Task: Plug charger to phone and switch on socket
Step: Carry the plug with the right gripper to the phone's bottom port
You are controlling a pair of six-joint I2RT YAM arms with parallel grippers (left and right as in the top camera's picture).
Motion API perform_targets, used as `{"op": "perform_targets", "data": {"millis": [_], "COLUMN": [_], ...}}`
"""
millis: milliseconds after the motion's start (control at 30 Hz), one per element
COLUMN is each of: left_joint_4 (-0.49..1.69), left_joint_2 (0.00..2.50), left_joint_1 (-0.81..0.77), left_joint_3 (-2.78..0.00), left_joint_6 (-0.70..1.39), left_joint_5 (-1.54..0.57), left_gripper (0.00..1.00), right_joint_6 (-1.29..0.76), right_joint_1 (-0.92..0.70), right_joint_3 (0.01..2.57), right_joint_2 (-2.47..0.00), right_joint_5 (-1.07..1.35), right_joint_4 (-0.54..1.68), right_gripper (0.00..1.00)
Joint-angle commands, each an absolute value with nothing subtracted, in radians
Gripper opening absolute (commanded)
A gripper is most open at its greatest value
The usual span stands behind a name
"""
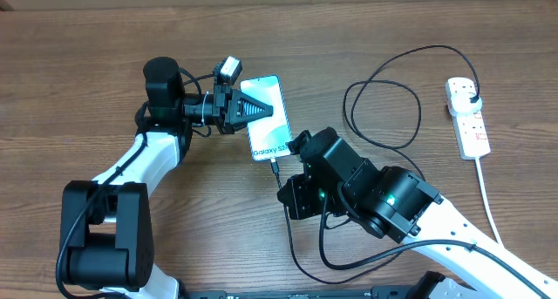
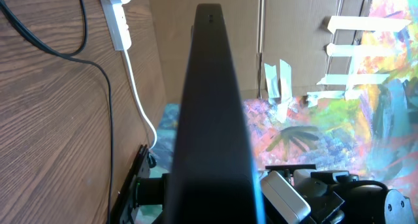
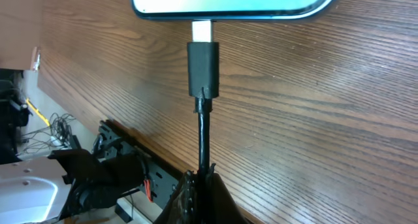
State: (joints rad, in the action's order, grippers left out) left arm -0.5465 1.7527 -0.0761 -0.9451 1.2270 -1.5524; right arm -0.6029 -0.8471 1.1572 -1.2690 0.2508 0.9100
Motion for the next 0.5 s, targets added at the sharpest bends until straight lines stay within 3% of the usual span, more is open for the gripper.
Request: {"op": "perform_targets", "data": {"millis": [0, 467], "left_joint_4": [-0.55, -0.55], "left_joint_2": [1.752, 1.752], "left_joint_1": [-0.073, -0.073], "left_joint_3": [-0.977, -0.977], "left_joint_6": [1.214, 1.218], "left_joint_5": [-1.579, -1.579], "left_gripper": [0.04, 0.04], "right_joint_6": [-0.602, -0.603], "right_joint_1": [-0.852, -0.852], "right_joint_3": [1.153, 1.153], "right_joint_2": [-1.265, -1.265], "right_joint_5": [0.2, 0.176], "right_joint_4": [0.907, 0.911], "right_gripper": [0.04, 0.04]}}
